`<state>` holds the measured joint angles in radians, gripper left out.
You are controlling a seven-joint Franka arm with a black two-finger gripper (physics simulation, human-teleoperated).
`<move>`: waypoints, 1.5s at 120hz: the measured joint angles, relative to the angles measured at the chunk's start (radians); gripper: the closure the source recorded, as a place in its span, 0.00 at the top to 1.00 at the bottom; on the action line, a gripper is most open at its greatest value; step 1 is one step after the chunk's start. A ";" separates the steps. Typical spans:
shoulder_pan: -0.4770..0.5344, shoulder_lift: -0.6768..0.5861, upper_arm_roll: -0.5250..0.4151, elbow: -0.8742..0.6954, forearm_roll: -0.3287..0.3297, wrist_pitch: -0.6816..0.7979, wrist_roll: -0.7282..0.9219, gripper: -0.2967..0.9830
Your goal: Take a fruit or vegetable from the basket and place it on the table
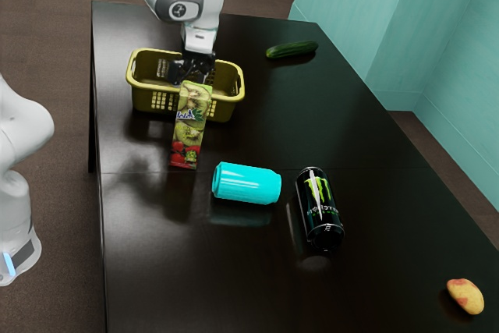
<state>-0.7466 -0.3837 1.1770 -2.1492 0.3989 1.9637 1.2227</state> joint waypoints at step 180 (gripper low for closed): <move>0.122 0.003 -0.238 0.251 -0.043 -0.094 -0.022 0.42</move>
<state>-0.6245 -0.3810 0.9389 -1.8984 0.3561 1.8701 1.2012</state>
